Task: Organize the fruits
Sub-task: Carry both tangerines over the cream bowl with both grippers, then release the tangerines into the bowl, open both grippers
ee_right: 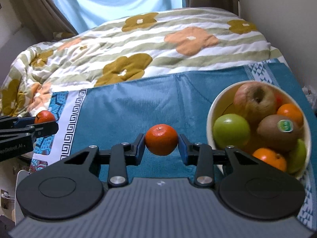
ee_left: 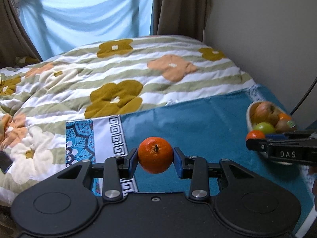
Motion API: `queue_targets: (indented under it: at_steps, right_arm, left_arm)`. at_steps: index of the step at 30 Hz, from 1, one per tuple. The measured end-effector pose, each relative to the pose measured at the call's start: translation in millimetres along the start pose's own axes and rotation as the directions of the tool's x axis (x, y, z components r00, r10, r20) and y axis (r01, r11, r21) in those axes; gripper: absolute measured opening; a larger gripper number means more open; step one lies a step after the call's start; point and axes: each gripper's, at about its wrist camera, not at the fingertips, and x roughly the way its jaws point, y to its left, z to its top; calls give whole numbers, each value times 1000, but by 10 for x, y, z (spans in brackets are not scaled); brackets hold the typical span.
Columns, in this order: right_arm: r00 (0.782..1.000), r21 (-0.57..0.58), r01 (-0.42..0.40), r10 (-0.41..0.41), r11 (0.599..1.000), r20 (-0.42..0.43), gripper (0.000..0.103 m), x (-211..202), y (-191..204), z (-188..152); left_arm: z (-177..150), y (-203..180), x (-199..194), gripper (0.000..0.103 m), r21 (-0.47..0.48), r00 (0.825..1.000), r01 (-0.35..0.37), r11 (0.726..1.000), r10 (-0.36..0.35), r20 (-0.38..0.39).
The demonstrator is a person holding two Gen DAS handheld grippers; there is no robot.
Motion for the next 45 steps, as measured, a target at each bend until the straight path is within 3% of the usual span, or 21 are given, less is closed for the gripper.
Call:
queue_targets:
  at_steps: [8,16,28,38,39,41,42,43,45]
  right_arm:
    - [999,-7,-23,23,1000,37,51,-440,-428,-36]
    - [998,11,-3,2,1000,60,51,-711,-1045,-19]
    - [997,17,18,-19,1000,70,51,-752,-1857,91]
    - [998,-22,-20,21,1000,61,51,-640,-2141,130]
    - [998,-27,-23,25,999,62,51,-627,-2157,136]
    - [998,-31,-30,32,999,62,51,-607,-2188,153]
    - [997,-32,-33,35,999,63,51,-599,-2198,159]
    - [997,-34,-36,38,999,63,51,-596,-2204,164]
    - [997,-34,-43,45,999,63,51,-581,-2222,189]
  left_arm:
    - [35,-573,-200,41,-21,1000,24,999,-24,19]
    - [120,-1270,-162,41,-8,997,76,997,-76,22]
    - [205,-2130,387,41,9,991,128,992,-128,-48]
    - [166,-2441,763,42,10,992,95,995,-94,-87]
    - [161,-2461,769,43,14,993,86,996,-84,-83]
    - [163,-2488,742,65,24,995,69,997,-67,-71]
    - [165,-2495,710,83,26,997,60,998,-59,-54]
    - [170,-2497,677,89,26,998,57,998,-56,-38]
    - [180,-2489,625,89,20,998,57,998,-56,-23]
